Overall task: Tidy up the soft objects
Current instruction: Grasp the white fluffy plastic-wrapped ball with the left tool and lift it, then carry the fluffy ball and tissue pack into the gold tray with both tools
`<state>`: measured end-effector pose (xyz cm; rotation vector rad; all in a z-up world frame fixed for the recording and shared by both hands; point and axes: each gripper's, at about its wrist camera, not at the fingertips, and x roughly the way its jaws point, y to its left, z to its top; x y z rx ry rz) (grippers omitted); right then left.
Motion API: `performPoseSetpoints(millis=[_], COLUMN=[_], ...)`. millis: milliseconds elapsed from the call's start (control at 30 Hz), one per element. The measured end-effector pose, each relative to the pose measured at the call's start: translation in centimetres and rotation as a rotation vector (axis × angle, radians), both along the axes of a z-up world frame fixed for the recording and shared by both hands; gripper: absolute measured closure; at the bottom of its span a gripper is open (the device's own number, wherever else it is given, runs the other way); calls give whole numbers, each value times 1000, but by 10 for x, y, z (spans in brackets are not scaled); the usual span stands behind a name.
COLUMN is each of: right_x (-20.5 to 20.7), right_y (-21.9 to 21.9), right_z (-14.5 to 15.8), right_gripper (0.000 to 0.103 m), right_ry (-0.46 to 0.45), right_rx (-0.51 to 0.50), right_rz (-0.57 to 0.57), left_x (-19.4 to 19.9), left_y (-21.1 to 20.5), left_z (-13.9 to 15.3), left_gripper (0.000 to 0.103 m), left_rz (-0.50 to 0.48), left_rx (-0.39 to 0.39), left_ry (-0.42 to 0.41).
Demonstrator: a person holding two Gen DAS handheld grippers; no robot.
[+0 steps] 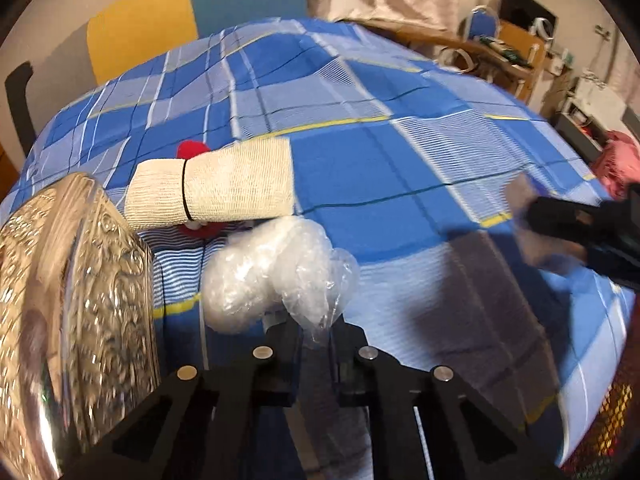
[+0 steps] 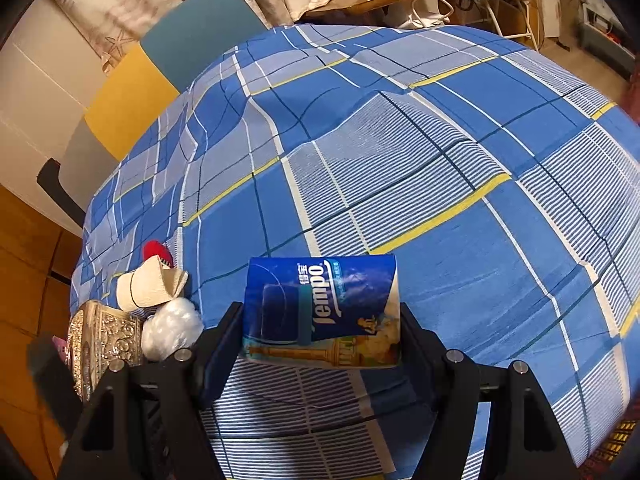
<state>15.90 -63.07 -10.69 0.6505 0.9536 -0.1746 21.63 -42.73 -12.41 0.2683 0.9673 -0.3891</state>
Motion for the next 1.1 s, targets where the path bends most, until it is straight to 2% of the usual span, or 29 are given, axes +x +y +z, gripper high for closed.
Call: performPoseSetpoints(millis=[200, 367, 500, 633, 867, 1033, 1100], right_x=[0, 0, -1, 0, -2, -3, -4], right_y=[-1, 1, 2, 3, 3, 8, 11], right_z=[-4, -5, -6, -7, -5, 0, 6], right_gripper=[30, 30, 30, 30, 30, 30, 30], right_ry=[18, 27, 31, 36, 27, -8, -39], right_rx=[-14, -32, -45, -49, -69, -108, -138], right_rz=[-9, 2, 4, 3, 4, 16, 18], left_x=[-43, -76, -97, -107, -128, -133, -132], left_y=[13, 35, 60, 86, 153, 219, 248], left_z=[19, 44, 67, 86, 118, 137, 140], left_gripper=[94, 94, 94, 94, 94, 94, 94], left_rz=[-106, -232, -289, -302, -263, -167, -106], left_rx=[-162, -344, -429, -442, -454, -472, -454], left_ry=[20, 28, 3, -25, -105, -178, -201])
